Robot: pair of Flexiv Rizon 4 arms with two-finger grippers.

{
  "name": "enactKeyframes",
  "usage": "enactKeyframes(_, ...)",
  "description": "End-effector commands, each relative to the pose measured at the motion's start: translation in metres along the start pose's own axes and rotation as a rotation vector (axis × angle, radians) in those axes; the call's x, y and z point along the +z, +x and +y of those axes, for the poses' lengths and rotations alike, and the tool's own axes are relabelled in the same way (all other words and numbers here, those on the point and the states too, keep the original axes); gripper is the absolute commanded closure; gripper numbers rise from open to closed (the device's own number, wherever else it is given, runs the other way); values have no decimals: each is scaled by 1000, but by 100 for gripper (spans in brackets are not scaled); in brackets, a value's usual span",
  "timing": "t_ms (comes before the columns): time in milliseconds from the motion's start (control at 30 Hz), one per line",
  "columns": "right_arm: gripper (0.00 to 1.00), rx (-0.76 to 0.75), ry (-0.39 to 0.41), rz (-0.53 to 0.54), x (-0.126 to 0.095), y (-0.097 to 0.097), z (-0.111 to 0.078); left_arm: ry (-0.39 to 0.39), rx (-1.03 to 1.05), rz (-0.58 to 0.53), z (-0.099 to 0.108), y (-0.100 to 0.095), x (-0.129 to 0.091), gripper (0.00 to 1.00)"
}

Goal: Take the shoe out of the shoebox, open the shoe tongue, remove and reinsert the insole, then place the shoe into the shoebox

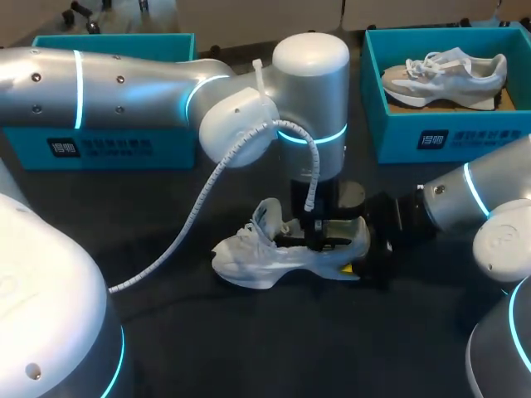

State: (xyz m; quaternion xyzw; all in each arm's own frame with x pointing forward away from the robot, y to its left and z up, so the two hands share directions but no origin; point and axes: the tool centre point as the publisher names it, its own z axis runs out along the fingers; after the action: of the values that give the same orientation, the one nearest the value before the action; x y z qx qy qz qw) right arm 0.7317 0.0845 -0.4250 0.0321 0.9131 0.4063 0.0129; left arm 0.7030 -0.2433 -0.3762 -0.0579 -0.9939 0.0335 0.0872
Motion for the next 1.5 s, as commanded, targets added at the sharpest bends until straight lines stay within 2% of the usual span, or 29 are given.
enactKeyframes(33, 100, 1, 4, -3, 2, 0, 0, 1, 6, -1, -1, -1, 3, 61)
enactKeyframes(600, 100, 1, 4, -3, 2, 0, 0, 13, 45, -66, 3, -13, 30, 60)
enactKeyframes(700, 100, 1, 4, -3, 2, 0, 0, 13, 50, -72, 5, -14, 34, 62)
enactKeyframes(733, 100, 1, 4, -3, 2, 0, 0, 13, 51, -74, 6, -15, 35, 65)
enactKeyframes(767, 100, 1, 4, -3, 2, 0, 0, 12, 50, -75, 7, -16, 37, 80)
enactKeyframes(833, 100, 1, 4, -3, 2, 0, 0, 16, 47, -86, 8, -18, 39, 100)
enactKeyframes(1167, 100, 1, 4, -3, 2, 0, 0, 41, 37, -110, 11, -29, 37, 100)
enactKeyframes(1500, 100, 1, 4, -3, 2, 0, 0, 74, 19, -119, 10, -36, 7, 100)
